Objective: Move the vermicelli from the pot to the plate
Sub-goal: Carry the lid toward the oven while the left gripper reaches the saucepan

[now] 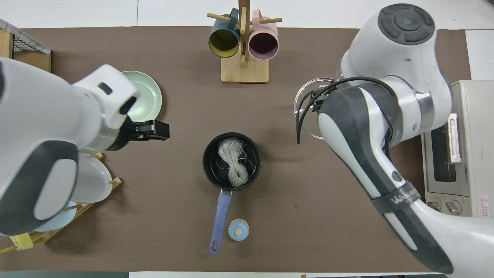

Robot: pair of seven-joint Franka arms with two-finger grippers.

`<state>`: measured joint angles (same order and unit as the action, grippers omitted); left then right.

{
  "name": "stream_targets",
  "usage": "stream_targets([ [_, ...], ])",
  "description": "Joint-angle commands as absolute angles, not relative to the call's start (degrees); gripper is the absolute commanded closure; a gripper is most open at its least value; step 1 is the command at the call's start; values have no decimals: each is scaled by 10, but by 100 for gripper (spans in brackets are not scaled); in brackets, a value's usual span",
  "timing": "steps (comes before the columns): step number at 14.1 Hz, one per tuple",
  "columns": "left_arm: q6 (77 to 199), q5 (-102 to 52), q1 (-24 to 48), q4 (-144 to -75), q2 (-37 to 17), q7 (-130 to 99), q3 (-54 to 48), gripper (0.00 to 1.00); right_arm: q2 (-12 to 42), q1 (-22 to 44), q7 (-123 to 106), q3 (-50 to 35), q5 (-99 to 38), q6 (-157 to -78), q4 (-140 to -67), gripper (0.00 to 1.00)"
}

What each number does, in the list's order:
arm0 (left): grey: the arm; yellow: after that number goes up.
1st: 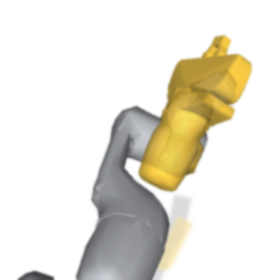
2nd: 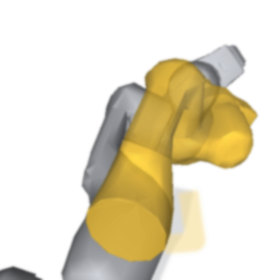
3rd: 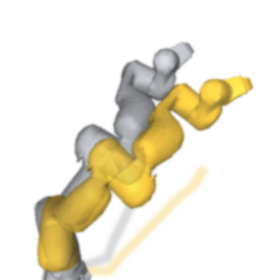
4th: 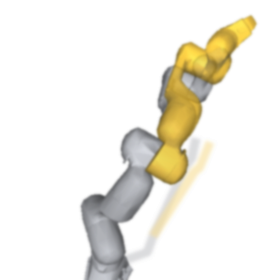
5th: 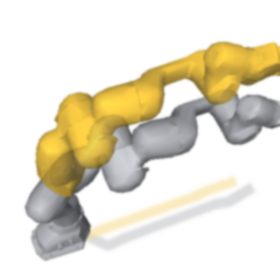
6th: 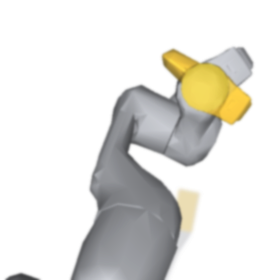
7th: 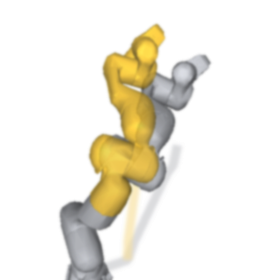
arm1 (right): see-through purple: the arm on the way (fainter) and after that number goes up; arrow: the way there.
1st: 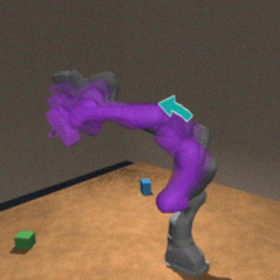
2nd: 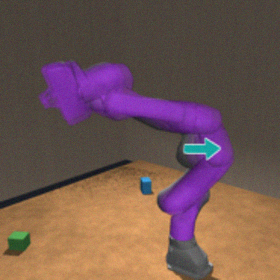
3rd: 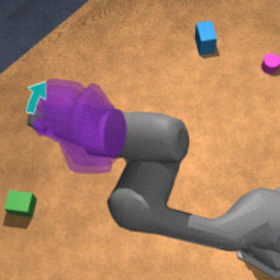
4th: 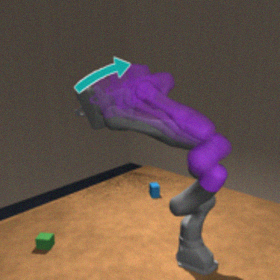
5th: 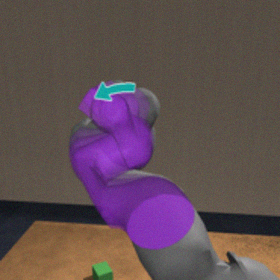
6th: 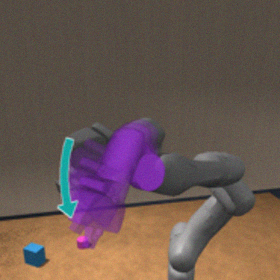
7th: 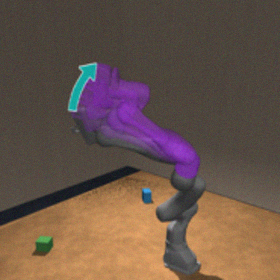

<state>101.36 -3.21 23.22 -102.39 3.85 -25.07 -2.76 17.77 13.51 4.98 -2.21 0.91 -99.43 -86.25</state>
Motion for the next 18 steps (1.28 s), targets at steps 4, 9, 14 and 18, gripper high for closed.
stream_targets([
  [4,1182,-51,358,-1126,8,-429,-18,0,117,48,-61,-29,3,-1114,-1013,58],
  [9,1268,-51,385,-1148,-53,-474,-18,0,136,27,-77,-28,11,-1199,-1053,58],
  [14,1297,-51,407,-1166,-87,-471,-18,0,184,21,-74,-26,11,-1215,-1024,58],
  [18,1312,-51,426,-1166,-120,-468,-18,0,213,4,-74,-26,13,-1220,-1008,58],
])
